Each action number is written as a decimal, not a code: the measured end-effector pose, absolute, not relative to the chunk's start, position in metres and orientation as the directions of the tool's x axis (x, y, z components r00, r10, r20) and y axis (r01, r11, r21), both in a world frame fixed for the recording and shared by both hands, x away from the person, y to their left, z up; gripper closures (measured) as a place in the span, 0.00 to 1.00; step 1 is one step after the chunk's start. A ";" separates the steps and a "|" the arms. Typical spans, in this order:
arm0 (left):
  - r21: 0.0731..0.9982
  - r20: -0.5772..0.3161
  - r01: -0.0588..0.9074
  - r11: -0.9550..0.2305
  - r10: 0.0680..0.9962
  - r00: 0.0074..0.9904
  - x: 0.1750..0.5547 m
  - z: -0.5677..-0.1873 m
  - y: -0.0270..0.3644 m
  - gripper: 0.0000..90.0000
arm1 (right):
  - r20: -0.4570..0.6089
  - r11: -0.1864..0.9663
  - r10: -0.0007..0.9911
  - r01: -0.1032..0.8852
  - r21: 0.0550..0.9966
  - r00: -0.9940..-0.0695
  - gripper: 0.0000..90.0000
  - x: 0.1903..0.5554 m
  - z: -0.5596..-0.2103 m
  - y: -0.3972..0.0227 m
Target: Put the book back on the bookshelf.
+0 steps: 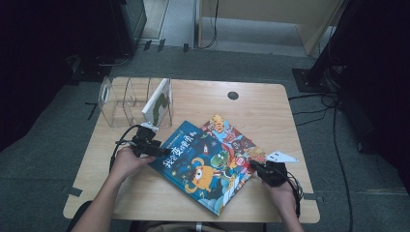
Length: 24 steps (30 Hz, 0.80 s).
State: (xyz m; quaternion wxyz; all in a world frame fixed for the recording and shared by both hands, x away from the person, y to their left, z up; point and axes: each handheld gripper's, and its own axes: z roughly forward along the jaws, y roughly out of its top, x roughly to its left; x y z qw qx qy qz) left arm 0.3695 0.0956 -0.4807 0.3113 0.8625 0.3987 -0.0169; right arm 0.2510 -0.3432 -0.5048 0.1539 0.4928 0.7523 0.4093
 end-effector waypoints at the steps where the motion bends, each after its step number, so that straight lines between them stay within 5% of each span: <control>1: 0.522 -0.282 0.699 -0.488 0.675 0.682 0.369 -0.481 0.096 0.39 | 0.172 0.180 0.865 0.612 0.770 -0.471 1.00 0.253 -0.505 -0.343; 24: 0.488 -0.348 0.738 -0.466 0.671 0.655 0.375 -0.485 0.093 0.36 | 0.161 0.208 0.851 0.601 0.772 -0.500 1.00 0.277 -0.505 -0.337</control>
